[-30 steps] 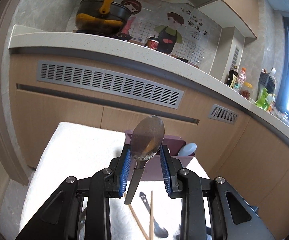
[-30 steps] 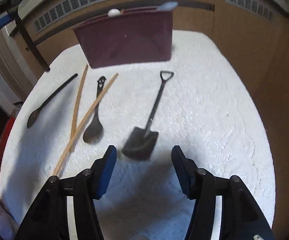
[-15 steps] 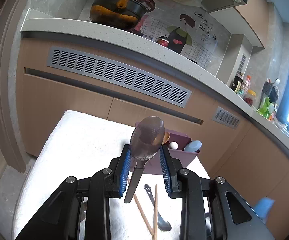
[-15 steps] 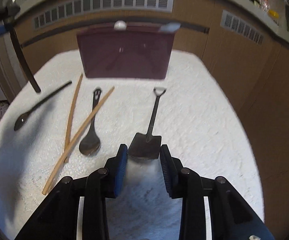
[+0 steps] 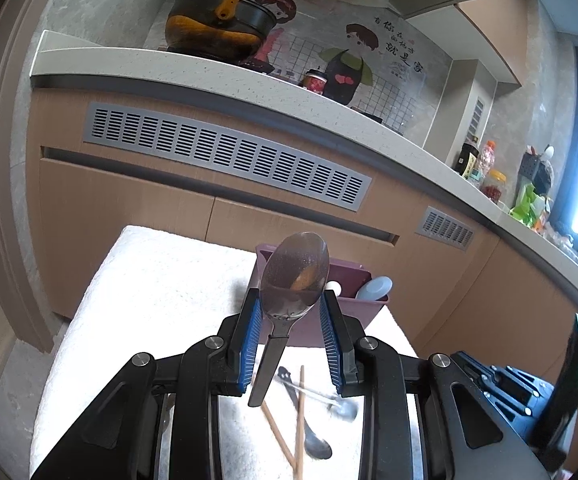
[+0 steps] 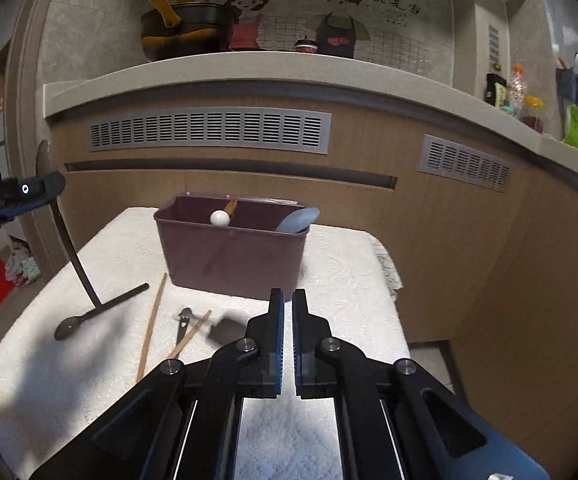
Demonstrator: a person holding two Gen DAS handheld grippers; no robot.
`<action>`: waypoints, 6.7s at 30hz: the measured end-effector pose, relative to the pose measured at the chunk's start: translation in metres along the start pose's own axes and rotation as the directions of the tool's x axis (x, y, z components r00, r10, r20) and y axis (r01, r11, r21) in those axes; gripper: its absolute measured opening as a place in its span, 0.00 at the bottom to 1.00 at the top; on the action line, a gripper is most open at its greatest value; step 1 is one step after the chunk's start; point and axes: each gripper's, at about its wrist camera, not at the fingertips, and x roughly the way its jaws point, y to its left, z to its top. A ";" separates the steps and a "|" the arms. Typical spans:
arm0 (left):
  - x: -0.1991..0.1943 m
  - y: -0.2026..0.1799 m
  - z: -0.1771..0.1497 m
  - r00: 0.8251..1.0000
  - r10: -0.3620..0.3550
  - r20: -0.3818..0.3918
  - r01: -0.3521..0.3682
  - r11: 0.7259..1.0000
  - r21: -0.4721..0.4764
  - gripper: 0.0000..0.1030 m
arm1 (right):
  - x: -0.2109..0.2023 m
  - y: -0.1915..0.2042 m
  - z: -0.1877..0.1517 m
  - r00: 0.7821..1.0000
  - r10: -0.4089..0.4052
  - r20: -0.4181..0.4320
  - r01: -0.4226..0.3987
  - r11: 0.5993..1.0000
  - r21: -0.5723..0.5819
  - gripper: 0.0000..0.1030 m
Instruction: Organize utensils
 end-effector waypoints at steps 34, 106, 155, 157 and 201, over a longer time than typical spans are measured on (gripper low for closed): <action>0.020 0.003 -0.010 0.995 0.036 -0.094 -0.034 0.999 0.021 0.29 | 0.109 0.044 -0.024 0.859 0.341 -0.381 -0.425 0.891 -0.162 0.02; 0.108 -0.074 0.127 0.992 -0.122 0.043 0.110 0.970 0.217 0.29 | 0.031 -0.011 0.167 0.942 0.179 0.283 -0.151 0.981 -0.120 0.20; 0.067 0.083 -0.057 0.914 0.216 -0.345 -0.225 0.974 0.013 0.67 | 0.084 0.066 -0.043 0.922 0.203 -0.329 -0.268 0.949 -0.166 0.49; 0.063 0.087 -0.056 0.915 0.236 -0.328 -0.247 0.969 0.008 0.67 | 0.095 0.071 -0.054 0.880 0.228 -0.418 -0.309 0.941 -0.137 0.21; 0.059 0.088 -0.103 0.845 0.354 -0.400 -0.242 0.922 0.302 0.53 | 0.049 0.016 -0.040 0.916 0.300 -0.265 -0.293 0.954 0.068 0.05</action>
